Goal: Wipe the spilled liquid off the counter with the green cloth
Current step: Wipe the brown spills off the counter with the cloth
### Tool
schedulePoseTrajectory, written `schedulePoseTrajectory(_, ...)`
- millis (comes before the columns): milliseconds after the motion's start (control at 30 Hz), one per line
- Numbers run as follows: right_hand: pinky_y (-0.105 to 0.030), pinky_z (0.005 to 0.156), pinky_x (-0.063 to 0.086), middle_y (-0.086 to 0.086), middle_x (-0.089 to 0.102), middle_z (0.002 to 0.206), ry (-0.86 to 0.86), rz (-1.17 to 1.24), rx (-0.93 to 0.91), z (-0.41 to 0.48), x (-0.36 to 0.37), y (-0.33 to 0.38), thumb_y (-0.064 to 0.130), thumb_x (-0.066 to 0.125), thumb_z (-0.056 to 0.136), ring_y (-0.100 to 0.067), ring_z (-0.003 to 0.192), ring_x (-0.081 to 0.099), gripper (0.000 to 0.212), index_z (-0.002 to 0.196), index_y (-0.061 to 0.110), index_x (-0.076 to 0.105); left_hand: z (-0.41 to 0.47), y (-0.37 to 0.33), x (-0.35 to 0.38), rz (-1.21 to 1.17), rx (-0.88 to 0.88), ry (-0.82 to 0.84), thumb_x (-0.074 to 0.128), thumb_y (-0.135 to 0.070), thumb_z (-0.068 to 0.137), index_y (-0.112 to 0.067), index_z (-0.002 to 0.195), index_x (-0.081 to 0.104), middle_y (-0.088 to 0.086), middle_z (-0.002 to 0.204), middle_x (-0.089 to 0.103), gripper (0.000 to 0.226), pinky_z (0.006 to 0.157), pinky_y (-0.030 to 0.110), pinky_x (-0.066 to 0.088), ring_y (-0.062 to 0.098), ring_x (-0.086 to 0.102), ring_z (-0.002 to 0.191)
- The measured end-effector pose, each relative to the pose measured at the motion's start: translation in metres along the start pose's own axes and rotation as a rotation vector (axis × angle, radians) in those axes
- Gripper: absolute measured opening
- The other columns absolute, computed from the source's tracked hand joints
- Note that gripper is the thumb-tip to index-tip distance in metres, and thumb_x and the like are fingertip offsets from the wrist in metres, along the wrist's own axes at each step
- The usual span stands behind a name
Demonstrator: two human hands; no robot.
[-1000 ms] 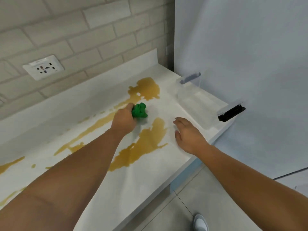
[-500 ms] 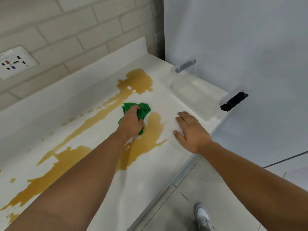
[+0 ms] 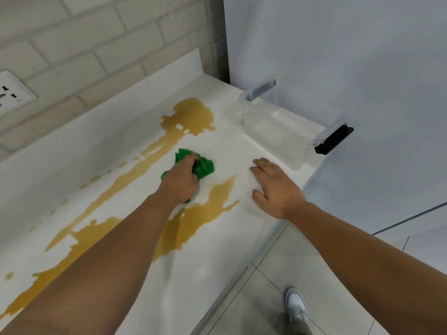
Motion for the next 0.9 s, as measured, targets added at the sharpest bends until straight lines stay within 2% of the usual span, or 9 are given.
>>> schedulePoseTrajectory(67, -0.029, 0.122, 0.004, -0.002, 0.015, 0.164, -0.001, 0.005, 0.003, -0.001, -0.001, 0.001, 0.054, 0.019, 0.085, -0.017, 0.152, 0.004, 0.08, 0.153, 0.014, 0.028, 0.013, -0.012, 0.005, 0.072, -0.012, 0.014, 0.037, -0.026, 0.101, -0.025, 0.156, 0.018, 0.007, 0.161, 0.023, 0.058, 0.118, 0.037, 0.019, 0.027, 0.024, 0.146)
schedulePoseTrajectory(133, -0.029, 0.122, 0.004, -0.003, 0.016, 0.164, -0.003, 0.006, 0.001, 0.0, -0.001, 0.0, 0.054, 0.018, 0.084, -0.018, 0.152, 0.005, 0.082, 0.154, 0.013, 0.028, 0.028, -0.027, 0.013, 0.183, -0.007, 0.043, 0.026, -0.039, 0.104, -0.025, 0.157, 0.013, 0.007, 0.164, 0.01, 0.056, 0.122, 0.044, 0.004, 0.025, 0.007, 0.151)
schedulePoseTrajectory(233, -0.03, 0.123, 0.003, -0.004, 0.016, 0.164, 0.004, 0.013, 0.007, 0.001, 0.001, -0.001, 0.055, 0.019, 0.084, -0.018, 0.152, 0.006, 0.084, 0.155, 0.011, 0.026, 0.031, -0.049, 0.023, 0.238, 0.104, 0.095, 0.018, -0.041, 0.106, -0.027, 0.156, 0.019, 0.003, 0.165, 0.009, 0.052, 0.122, 0.046, 0.003, 0.024, 0.004, 0.152)
schedulePoseTrajectory(400, -0.031, 0.124, 0.002, -0.005, 0.01, 0.165, 0.025, 0.026, 0.012, 0.0, 0.003, -0.003, 0.056, 0.018, 0.084, -0.016, 0.152, 0.002, 0.087, 0.157, 0.01, 0.015, -0.007, -0.036, 0.031, 0.228, 0.392, 0.147, 0.026, -0.05, 0.1, -0.032, 0.152, 0.028, -0.001, 0.163, 0.015, 0.055, 0.123, 0.04, 0.005, 0.019, 0.007, 0.151)
schedulePoseTrajectory(533, -0.033, 0.124, 0.003, -0.002, 0.006, 0.166, 0.036, -0.006, 0.012, -0.001, 0.003, -0.003, 0.057, 0.016, 0.085, -0.013, 0.152, -0.002, 0.086, 0.157, 0.01, 0.014, 0.003, 0.01, 0.01, 0.131, 0.241, 0.015, 0.045, -0.04, 0.102, -0.025, 0.147, 0.041, 0.003, 0.16, 0.023, 0.049, 0.122, 0.034, 0.009, 0.022, 0.017, 0.15)
schedulePoseTrajectory(633, -0.034, 0.124, 0.005, -0.002, 0.007, 0.166, 0.029, -0.037, 0.008, 0.0, 0.004, -0.003, 0.058, 0.018, 0.086, -0.014, 0.152, -0.001, 0.085, 0.157, 0.01, 0.017, 0.03, 0.013, 0.005, 0.267, 0.035, -0.013, 0.033, -0.036, 0.105, -0.02, 0.155, 0.027, 0.012, 0.163, 0.014, 0.053, 0.123, 0.044, 0.01, 0.031, 0.011, 0.15)
schedulePoseTrajectory(733, -0.035, 0.124, 0.005, -0.002, 0.007, 0.166, 0.03, -0.046, 0.006, 0.001, 0.004, -0.004, 0.059, 0.018, 0.087, -0.014, 0.152, -0.001, 0.085, 0.157, 0.01, 0.017, 0.047, -0.012, 0.013, 0.33, -0.087, 0.011, 0.021, -0.042, 0.105, -0.028, 0.157, 0.016, 0.012, 0.164, 0.006, 0.053, 0.121, 0.051, 0.003, 0.038, 0.001, 0.15)
schedulePoseTrajectory(800, -0.034, 0.124, 0.005, -0.003, 0.007, 0.166, 0.035, -0.039, 0.0, 0.001, 0.003, -0.005, 0.06, 0.017, 0.087, -0.015, 0.152, 0.0, 0.086, 0.156, 0.009, 0.018, 0.048, -0.033, 0.022, 0.323, -0.041, 0.017, 0.019, -0.045, 0.105, -0.033, 0.156, 0.017, 0.013, 0.164, 0.005, 0.052, 0.12, 0.051, 0.0, 0.04, -0.001, 0.149)
schedulePoseTrajectory(900, -0.032, 0.124, 0.003, -0.004, 0.01, 0.165, 0.019, -0.009, -0.004, 0.001, 0.003, -0.005, 0.061, 0.016, 0.087, -0.016, 0.152, 0.003, 0.087, 0.156, 0.008, 0.021, 0.032, -0.06, 0.036, 0.284, 0.2, 0.054, 0.025, -0.042, 0.105, -0.036, 0.153, 0.026, 0.009, 0.164, 0.009, 0.048, 0.122, 0.046, 0.001, 0.034, 0.002, 0.151)
Point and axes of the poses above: each hand's wrist, its own z-axis towards the middle knuckle, its own x-axis out of the palm, y = z × x, the point moved 1 cm from there along z, towards the middle knuckle
